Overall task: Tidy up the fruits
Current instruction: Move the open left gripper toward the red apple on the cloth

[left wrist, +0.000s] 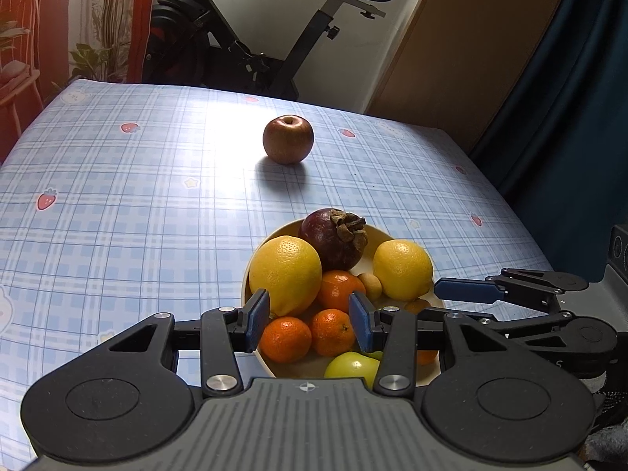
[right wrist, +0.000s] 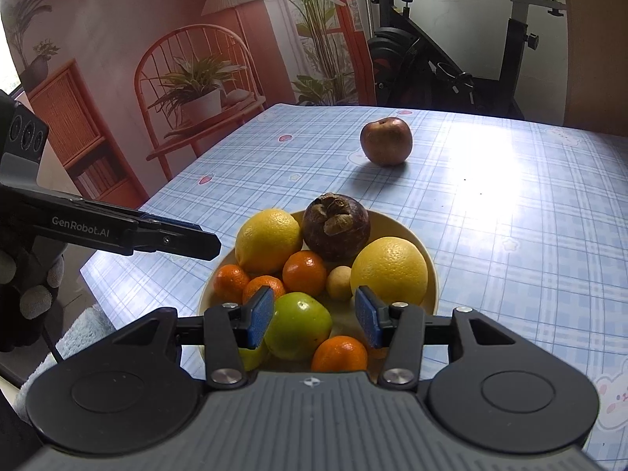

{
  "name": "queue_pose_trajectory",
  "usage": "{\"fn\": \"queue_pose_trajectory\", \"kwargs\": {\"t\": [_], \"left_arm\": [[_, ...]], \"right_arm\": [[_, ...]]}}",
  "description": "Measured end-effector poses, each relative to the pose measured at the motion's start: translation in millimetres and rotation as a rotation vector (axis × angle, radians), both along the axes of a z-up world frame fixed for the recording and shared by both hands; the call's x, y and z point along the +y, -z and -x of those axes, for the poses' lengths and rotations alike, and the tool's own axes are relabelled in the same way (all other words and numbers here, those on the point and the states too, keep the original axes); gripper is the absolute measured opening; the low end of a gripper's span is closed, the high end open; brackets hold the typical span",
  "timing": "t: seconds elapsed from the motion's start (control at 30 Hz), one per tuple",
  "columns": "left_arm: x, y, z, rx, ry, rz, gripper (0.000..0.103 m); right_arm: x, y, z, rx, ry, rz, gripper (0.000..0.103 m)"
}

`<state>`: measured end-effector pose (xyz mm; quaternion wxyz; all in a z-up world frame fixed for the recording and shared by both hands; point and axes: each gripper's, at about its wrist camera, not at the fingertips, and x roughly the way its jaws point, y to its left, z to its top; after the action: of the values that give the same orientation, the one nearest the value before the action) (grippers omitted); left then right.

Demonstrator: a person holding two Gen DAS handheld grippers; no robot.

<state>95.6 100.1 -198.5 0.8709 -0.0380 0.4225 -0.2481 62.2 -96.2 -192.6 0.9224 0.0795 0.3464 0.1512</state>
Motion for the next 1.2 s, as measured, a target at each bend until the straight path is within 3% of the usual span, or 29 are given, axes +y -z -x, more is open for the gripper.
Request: {"fn": "queue_pose_trajectory", "kwargs": {"t": [0.27, 0.43, 0.73, 1.2], "left_arm": [[7.9, -7.7, -8.4, -0.041, -0.057, 0.003, 0.047], [11.0, -22.4, -24.8, -0.108, -0.101, -0.002, 0.047], [2.9, -40.7, -75.8, -0.184, -0.151, -0.006, 0.047], [-14.0, -26.4, -137.1, -0.186, -0.155, -0.038, 0.047]], "right_arm": [[-21.6, -9.5, -0.8, -0.04, 0.064, 0.004, 0.05], [-35.0, -17.5, -12.1, -0.078, 0.103, 0.026, 0.05], [-47.7, -30.8, -59.4, -0.157, 0.124, 0.08, 0.05], [-60.8, -12.8, -132.1, -0.191, 0.058, 0.121, 0.051]]}}
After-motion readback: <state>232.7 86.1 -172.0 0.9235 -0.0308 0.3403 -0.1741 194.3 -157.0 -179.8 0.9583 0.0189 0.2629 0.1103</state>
